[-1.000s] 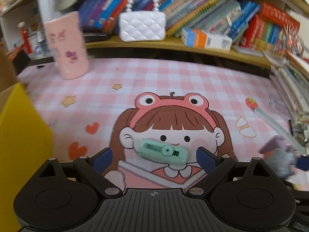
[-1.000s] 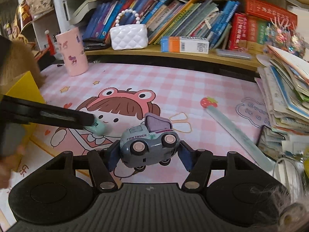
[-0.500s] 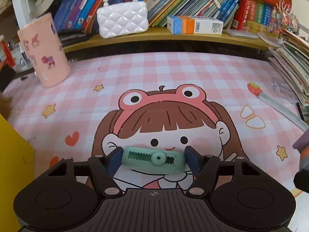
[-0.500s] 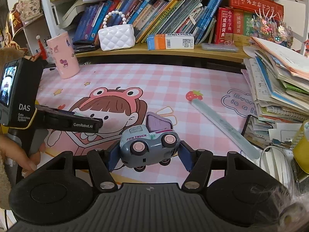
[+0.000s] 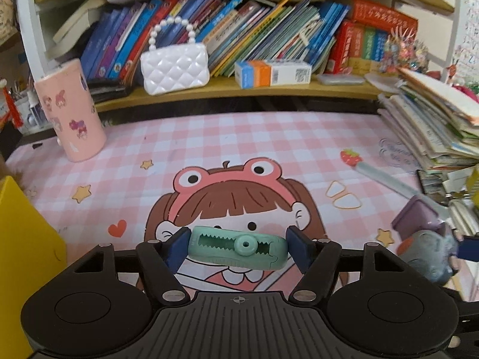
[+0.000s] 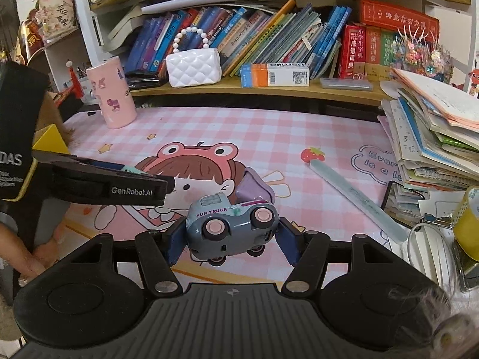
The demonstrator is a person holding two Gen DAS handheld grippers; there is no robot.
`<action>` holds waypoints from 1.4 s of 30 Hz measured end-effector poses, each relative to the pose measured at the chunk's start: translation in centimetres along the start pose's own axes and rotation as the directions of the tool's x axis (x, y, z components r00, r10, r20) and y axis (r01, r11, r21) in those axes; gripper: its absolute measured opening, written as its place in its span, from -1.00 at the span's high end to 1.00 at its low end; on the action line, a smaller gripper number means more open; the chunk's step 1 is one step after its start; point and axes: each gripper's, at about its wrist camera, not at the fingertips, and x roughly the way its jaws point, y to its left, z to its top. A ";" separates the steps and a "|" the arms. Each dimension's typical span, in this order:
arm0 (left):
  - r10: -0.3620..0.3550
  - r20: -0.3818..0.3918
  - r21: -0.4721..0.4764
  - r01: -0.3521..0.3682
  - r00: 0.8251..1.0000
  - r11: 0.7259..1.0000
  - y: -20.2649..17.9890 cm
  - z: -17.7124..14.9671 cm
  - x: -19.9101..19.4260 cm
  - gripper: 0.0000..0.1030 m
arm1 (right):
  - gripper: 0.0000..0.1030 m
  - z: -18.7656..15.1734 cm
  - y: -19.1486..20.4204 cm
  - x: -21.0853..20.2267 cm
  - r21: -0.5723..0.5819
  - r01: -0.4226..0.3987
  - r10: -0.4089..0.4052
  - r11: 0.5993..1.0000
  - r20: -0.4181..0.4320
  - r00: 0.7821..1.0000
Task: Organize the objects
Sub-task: 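Lift and carry the grey truck and green clip over the yellow box with both tools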
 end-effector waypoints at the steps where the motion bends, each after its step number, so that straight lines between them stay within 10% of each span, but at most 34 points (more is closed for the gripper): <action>1: -0.005 0.007 0.001 0.005 1.000 1.000 0.0 -0.1 -0.5 -0.34 | -0.17 -0.1 0.2 -0.3 -0.001 0.003 -0.003 1.000 0.001 1.000; 22: -0.070 0.066 -0.058 0.074 0.995 0.996 4.3 -9.4 -13.8 -0.34 | -0.18 -5.9 9.3 -6.6 -0.044 0.036 -0.038 0.998 -0.045 0.998; 42: 0.106 0.060 -0.230 -0.090 0.993 0.969 14.2 -19.4 -24.4 -0.34 | -0.18 -10.2 22.7 -9.9 -0.189 -0.110 0.095 0.976 -0.087 0.992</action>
